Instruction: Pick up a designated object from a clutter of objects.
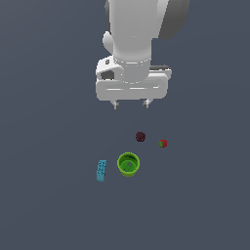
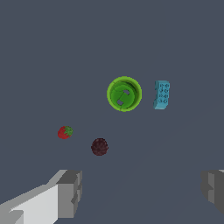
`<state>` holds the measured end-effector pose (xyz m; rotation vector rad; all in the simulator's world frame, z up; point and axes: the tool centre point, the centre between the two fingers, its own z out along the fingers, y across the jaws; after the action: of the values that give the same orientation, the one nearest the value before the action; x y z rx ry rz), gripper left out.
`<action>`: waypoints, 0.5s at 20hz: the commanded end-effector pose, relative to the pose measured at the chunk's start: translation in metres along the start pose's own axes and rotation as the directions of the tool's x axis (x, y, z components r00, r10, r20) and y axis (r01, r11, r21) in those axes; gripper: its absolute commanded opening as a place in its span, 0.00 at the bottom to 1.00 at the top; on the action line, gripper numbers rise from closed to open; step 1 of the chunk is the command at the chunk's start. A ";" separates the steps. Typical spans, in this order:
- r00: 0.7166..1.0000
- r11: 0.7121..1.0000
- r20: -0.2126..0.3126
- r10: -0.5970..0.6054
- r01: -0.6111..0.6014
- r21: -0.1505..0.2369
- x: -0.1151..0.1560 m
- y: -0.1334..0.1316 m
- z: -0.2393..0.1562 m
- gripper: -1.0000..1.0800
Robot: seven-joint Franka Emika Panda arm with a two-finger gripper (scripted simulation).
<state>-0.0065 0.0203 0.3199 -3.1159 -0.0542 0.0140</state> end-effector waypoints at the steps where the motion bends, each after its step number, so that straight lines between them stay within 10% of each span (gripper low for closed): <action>1: 1.000 1.000 0.000 0.000 0.000 0.000 0.000 0.000 0.000 0.96; 10: 0.999 0.999 -0.025 0.044 -0.045 -0.009 0.009 0.029 -0.007 0.96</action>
<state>0.0020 -0.0035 0.3246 -3.1236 0.0018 -0.0174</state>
